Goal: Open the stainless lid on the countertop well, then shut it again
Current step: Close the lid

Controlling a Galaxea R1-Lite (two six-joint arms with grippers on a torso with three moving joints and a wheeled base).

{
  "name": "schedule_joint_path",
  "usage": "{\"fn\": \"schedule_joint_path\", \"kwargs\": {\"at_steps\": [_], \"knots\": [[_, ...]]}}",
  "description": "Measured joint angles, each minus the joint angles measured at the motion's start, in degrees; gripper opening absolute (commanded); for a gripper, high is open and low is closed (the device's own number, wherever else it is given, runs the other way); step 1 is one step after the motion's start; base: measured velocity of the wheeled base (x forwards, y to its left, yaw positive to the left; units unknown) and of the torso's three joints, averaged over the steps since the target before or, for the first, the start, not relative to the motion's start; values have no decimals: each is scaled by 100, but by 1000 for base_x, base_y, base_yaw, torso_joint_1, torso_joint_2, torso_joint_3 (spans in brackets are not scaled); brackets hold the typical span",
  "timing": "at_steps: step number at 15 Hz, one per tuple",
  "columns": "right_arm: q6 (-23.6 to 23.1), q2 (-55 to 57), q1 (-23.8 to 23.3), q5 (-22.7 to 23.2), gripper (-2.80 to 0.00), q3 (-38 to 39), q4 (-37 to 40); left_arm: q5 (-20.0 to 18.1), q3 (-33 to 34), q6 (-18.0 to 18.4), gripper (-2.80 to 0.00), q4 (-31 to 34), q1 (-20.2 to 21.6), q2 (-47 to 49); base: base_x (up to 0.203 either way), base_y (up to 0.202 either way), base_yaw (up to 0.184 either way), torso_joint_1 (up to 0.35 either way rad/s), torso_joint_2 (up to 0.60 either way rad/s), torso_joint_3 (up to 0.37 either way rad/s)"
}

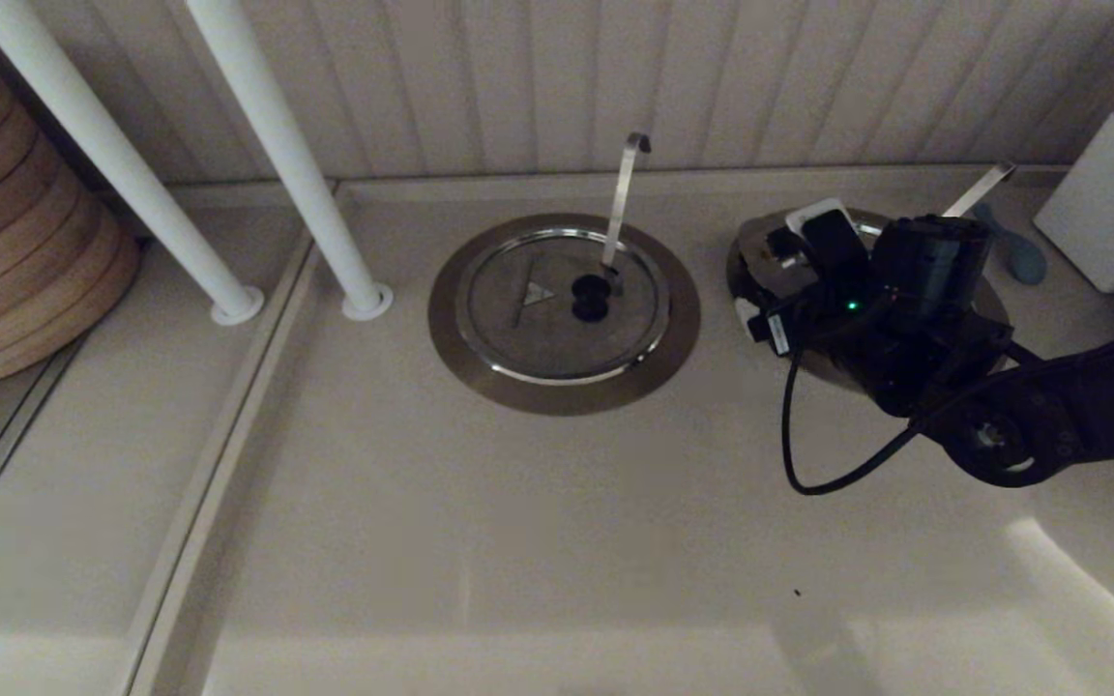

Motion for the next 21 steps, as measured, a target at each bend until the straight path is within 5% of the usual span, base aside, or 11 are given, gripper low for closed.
{"fn": "schedule_joint_path", "kwargs": {"at_steps": [21], "knots": [[-204,-562,-903,11,0,-265,62,-1,0,0,-280,0,-2,0,0,0,0,0,0,0]]}}
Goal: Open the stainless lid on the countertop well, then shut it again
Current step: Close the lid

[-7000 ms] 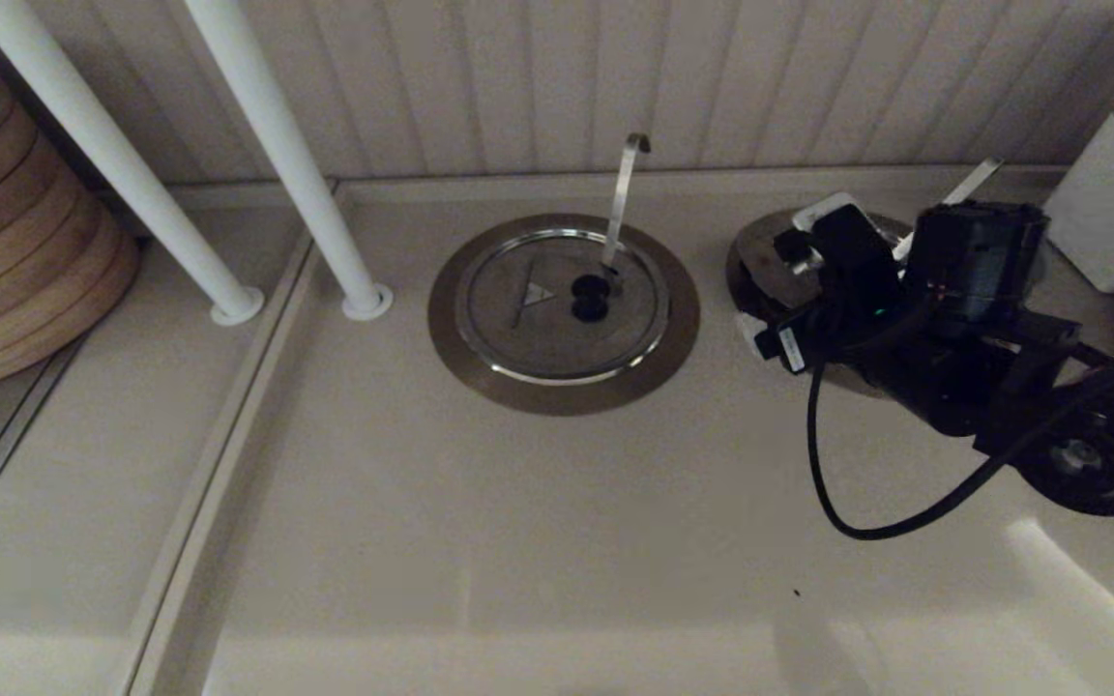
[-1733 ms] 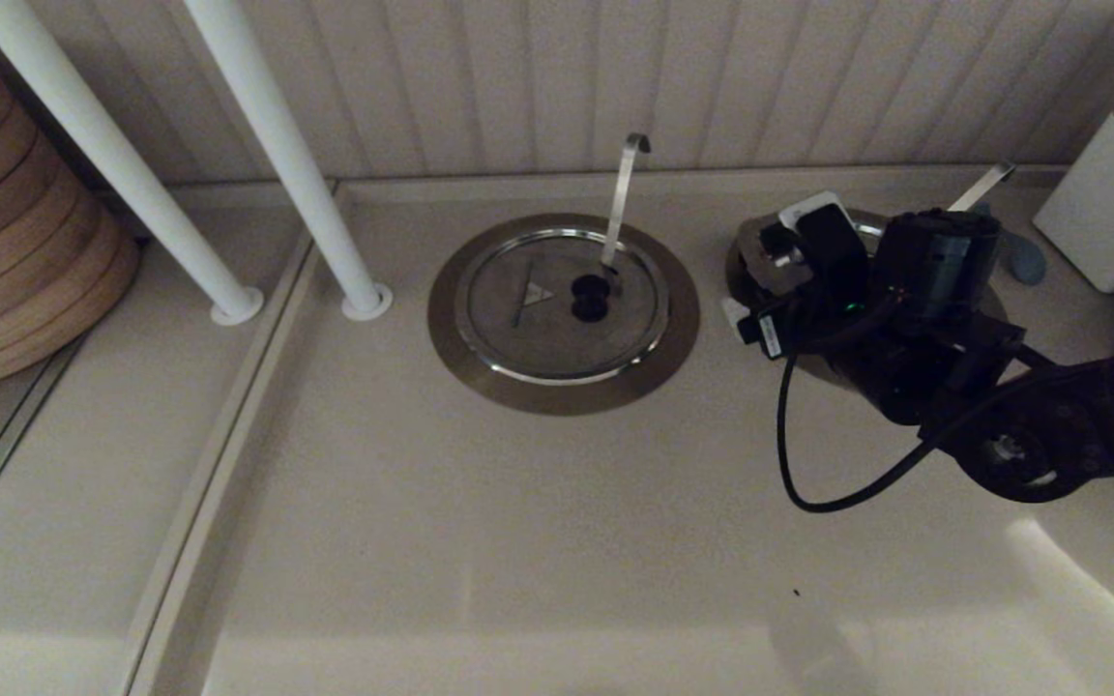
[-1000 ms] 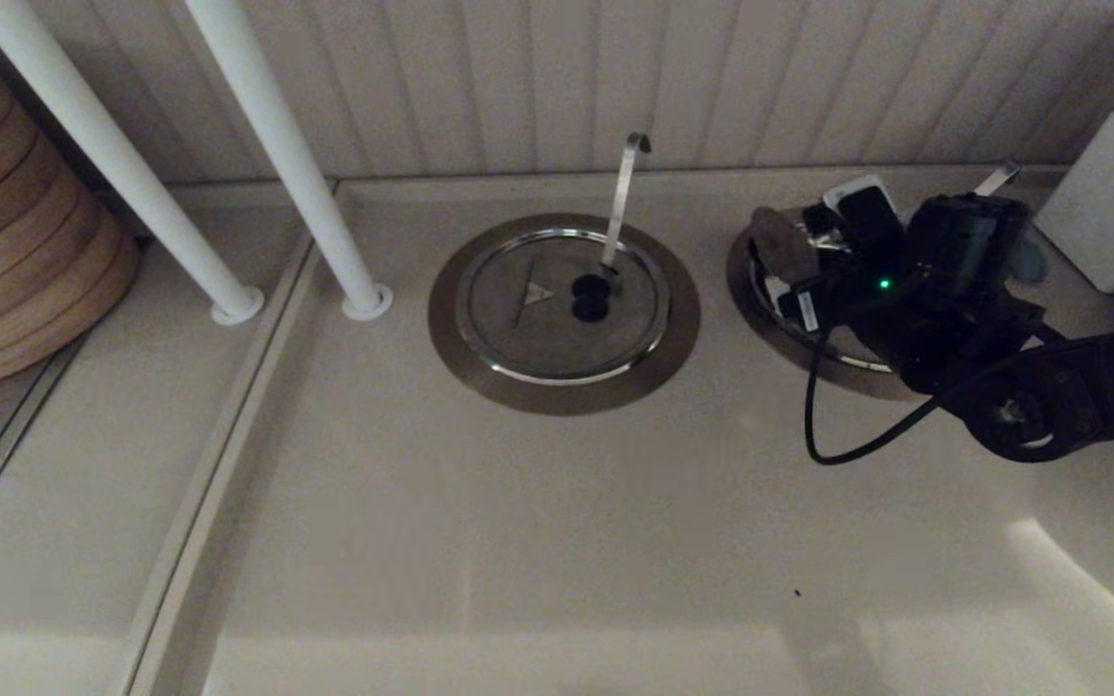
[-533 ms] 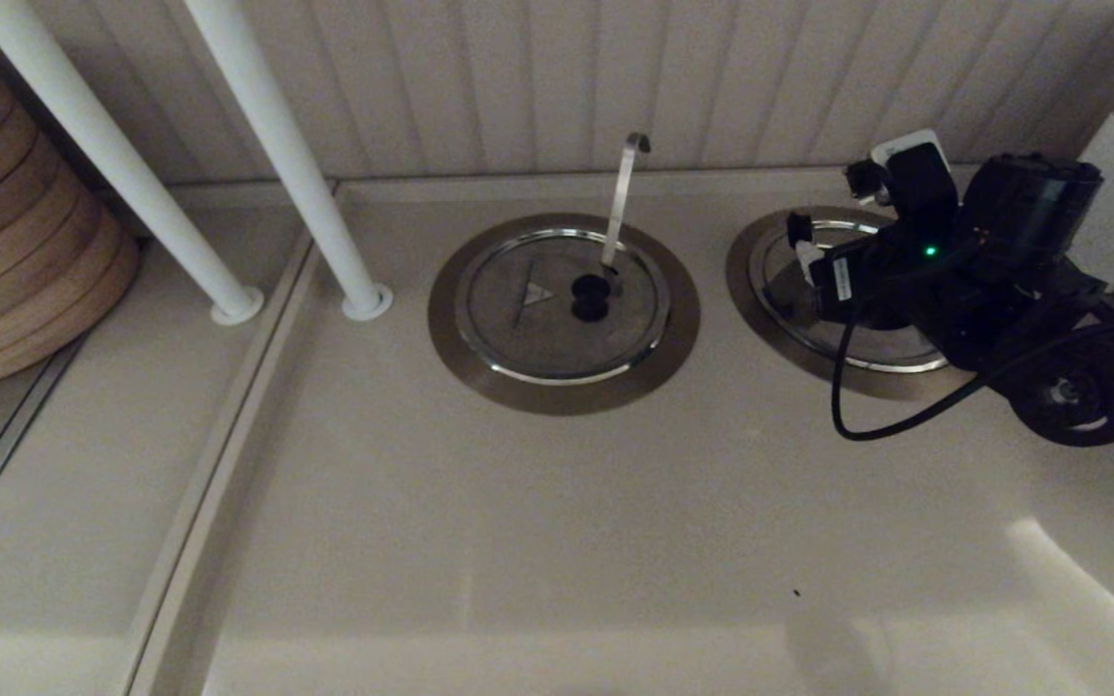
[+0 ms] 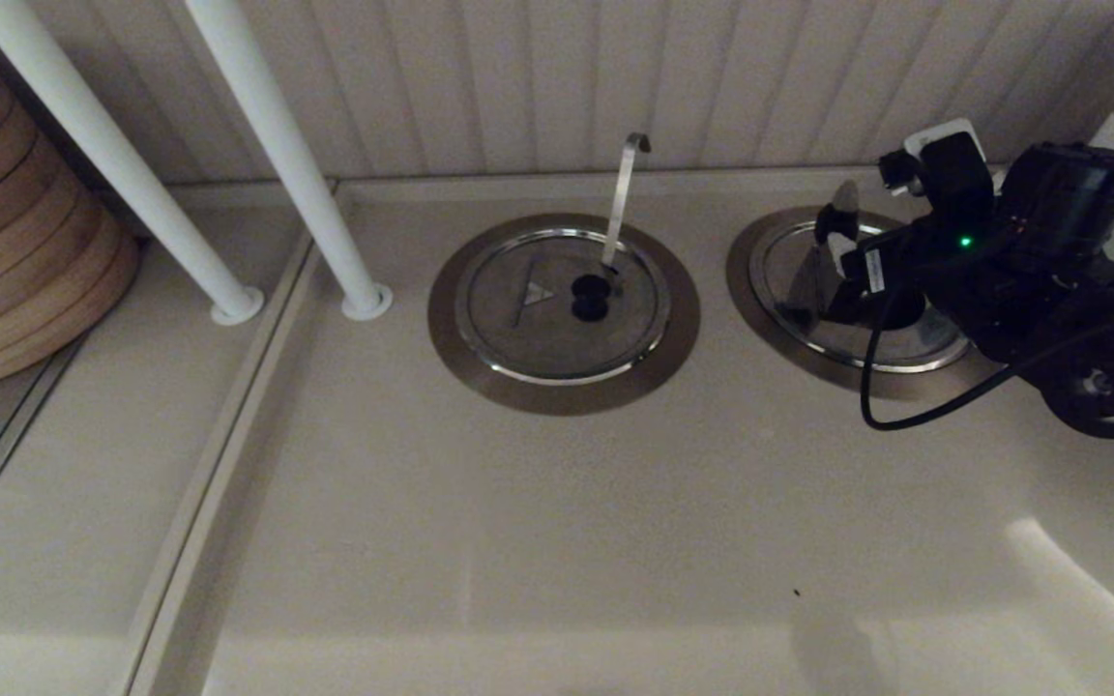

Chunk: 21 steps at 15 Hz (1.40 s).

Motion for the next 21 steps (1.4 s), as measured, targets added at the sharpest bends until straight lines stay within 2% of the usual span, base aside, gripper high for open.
{"fn": "schedule_joint_path", "kwargs": {"at_steps": [15,21], "knots": [[-318,-25,-591,5,0,27,-1,4,0,-1,-280,0,0,0,0,0,0,0,0,0],[-339,-59,-617,7,0,123,-11,1,0,2,-280,0,0,0,0,0,0,0,0,0]]}}
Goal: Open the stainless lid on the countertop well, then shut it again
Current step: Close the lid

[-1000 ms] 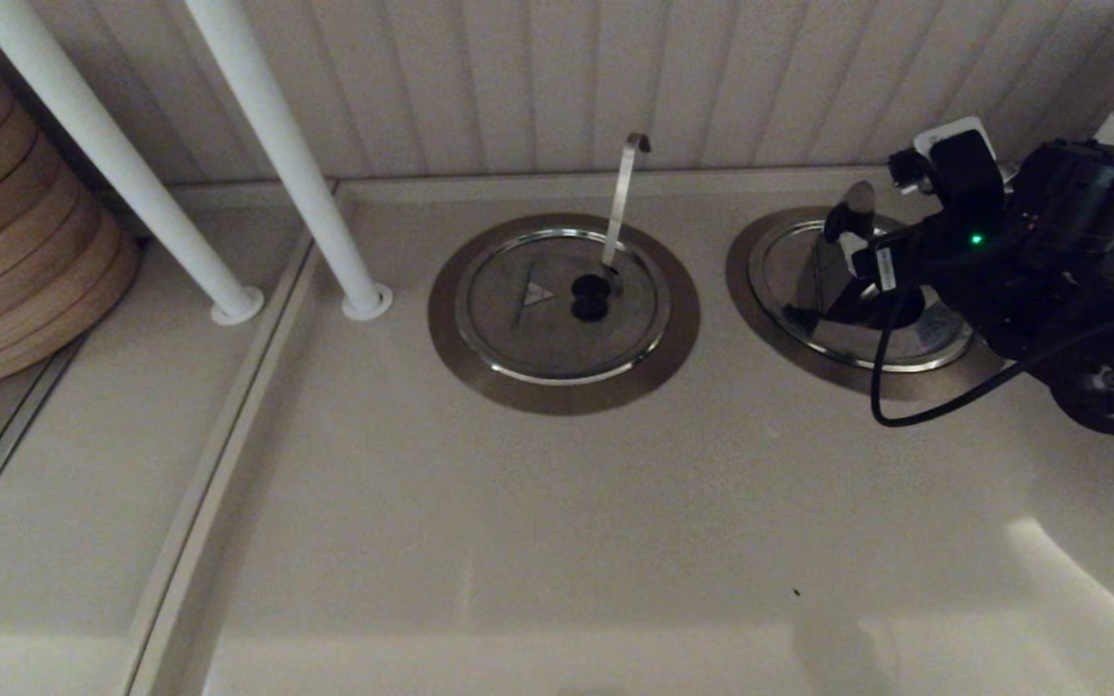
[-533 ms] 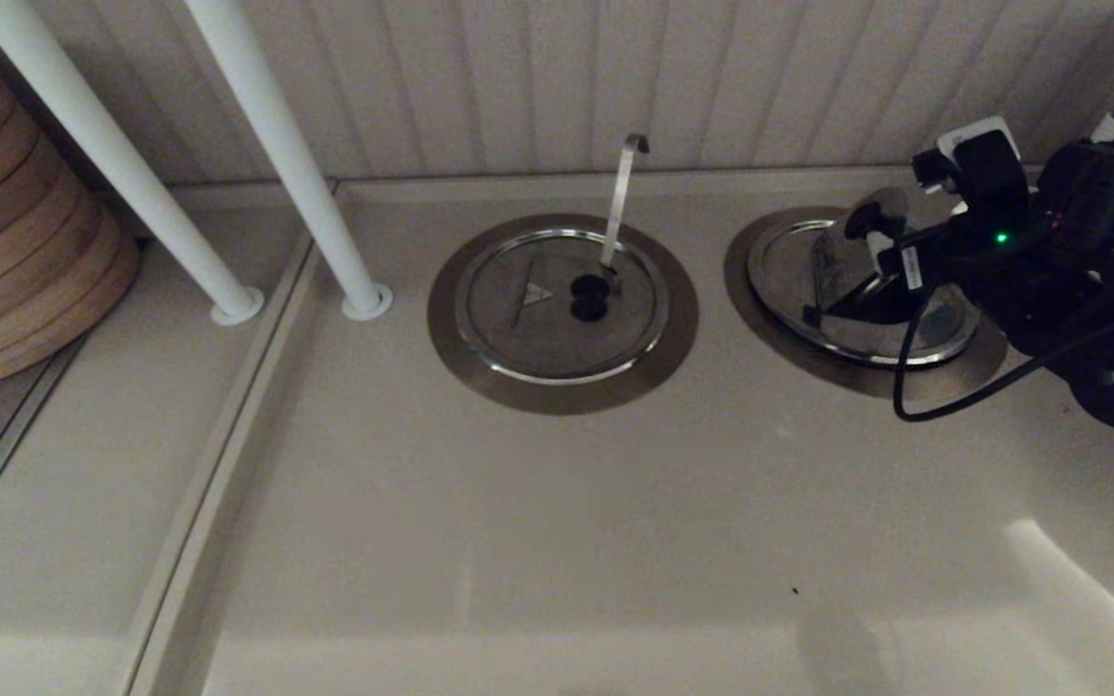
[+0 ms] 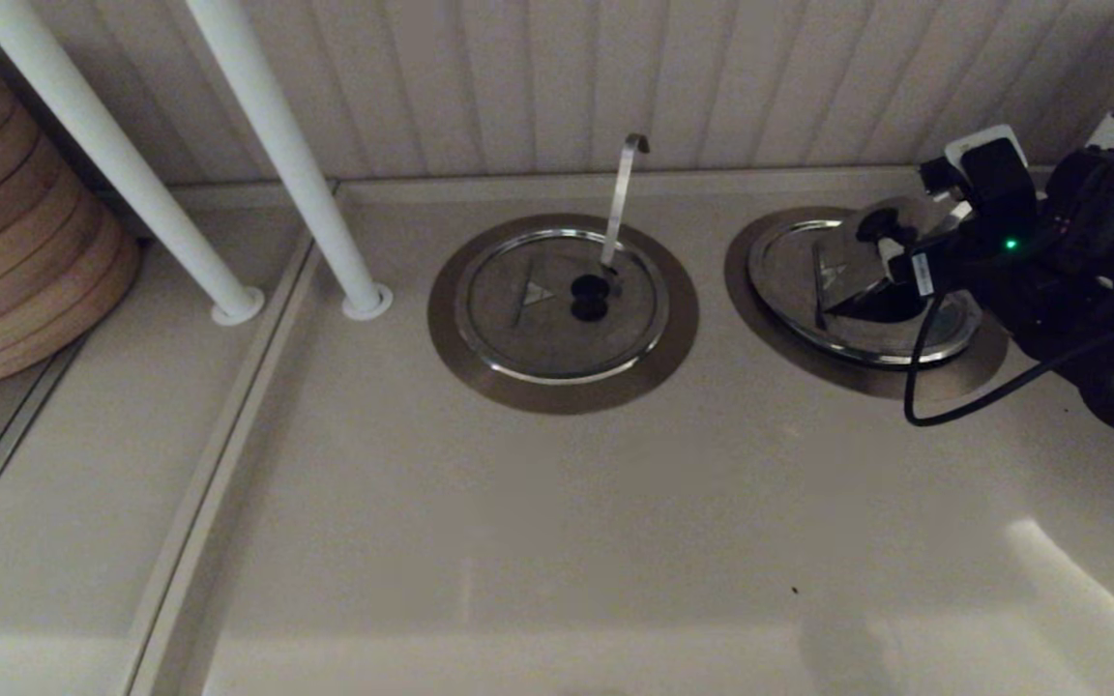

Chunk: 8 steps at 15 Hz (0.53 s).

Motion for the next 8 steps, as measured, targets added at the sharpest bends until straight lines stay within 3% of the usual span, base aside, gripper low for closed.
{"fn": "schedule_joint_path", "kwargs": {"at_steps": [8], "knots": [[-83,-452,2,1,0,266,0,0,0,-2,-280,0,2,0,0,0,0,0,0,0]]}}
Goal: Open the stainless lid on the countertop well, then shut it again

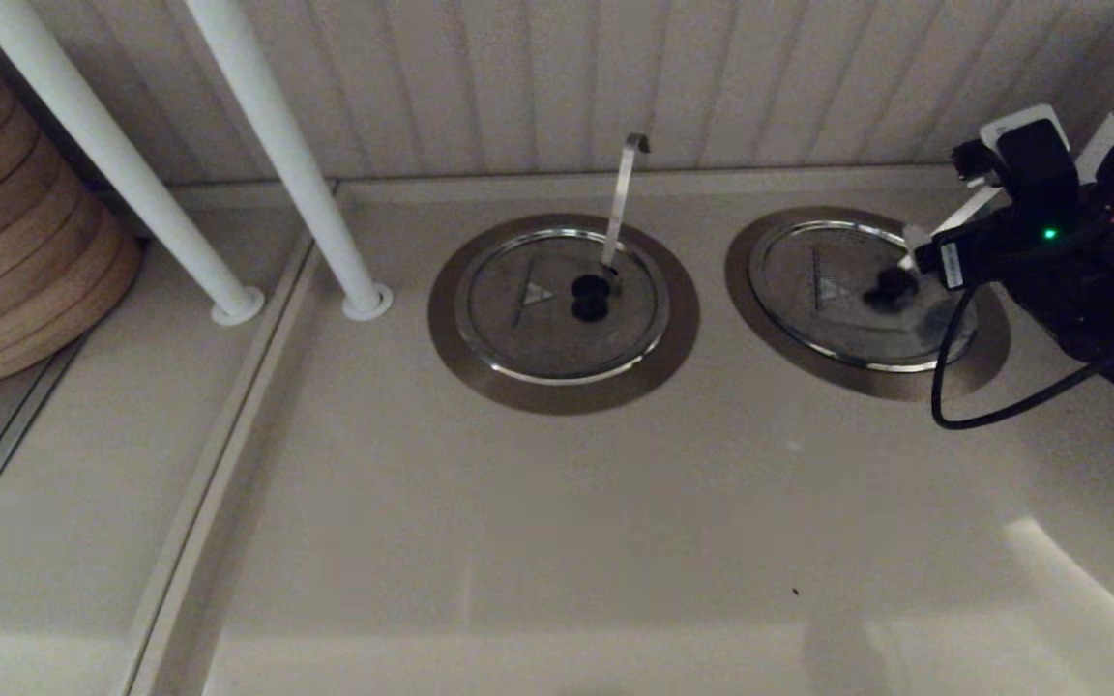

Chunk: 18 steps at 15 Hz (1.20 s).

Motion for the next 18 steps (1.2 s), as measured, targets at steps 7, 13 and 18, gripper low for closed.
{"fn": "schedule_joint_path", "kwargs": {"at_steps": [7,13,18], "knots": [[109,-24,-10,111,0,-144,39,3,0,2,-280,0,-2,0,0,0,0,0,0,0],[1208,332,-94,152,0,-979,901,0,0,2,-280,0,-2,0,0,0,0,0,0,0],[2088,-853,34,1049,-48,-1093,2976,2,0,0,-280,0,0,0,0,0,0,0,0,0]]}}
